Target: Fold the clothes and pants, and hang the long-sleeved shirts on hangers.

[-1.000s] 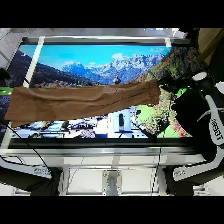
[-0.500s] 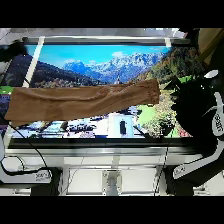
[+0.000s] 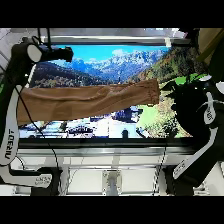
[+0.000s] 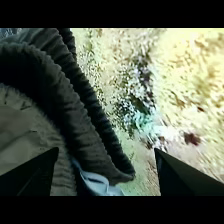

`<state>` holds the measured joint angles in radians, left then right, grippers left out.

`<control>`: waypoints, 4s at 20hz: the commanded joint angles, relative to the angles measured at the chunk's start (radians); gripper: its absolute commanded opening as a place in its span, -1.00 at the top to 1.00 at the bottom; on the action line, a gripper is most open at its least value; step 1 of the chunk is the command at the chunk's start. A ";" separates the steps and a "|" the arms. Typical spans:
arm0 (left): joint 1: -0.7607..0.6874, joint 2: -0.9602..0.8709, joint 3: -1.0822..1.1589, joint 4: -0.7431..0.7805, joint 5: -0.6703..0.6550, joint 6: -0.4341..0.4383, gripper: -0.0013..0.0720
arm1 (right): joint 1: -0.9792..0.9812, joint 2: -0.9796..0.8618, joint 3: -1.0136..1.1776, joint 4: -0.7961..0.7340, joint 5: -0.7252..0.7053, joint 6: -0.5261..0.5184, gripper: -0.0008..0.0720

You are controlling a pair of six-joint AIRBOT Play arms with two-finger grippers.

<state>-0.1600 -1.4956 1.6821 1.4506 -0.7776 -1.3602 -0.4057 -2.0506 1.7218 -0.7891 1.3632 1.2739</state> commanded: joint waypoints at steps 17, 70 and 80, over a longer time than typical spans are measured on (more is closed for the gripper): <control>-0.266 -0.299 -0.003 -0.335 -0.050 0.006 0.94 | 0.209 0.031 0.390 0.187 0.212 0.139 0.89; 0.355 0.105 -0.011 -0.022 -0.421 -0.091 0.94 | 0.786 -0.171 0.154 0.298 -0.296 0.233 -0.94; 0.355 0.105 -0.011 -0.022 -0.425 -0.091 0.94 | 0.891 -0.170 0.172 0.323 -0.370 0.232 0.90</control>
<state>0.1947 -1.3911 1.6714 1.4284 -1.1988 -1.4509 0.4694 -2.2200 1.8812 -0.4797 0.9985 1.5074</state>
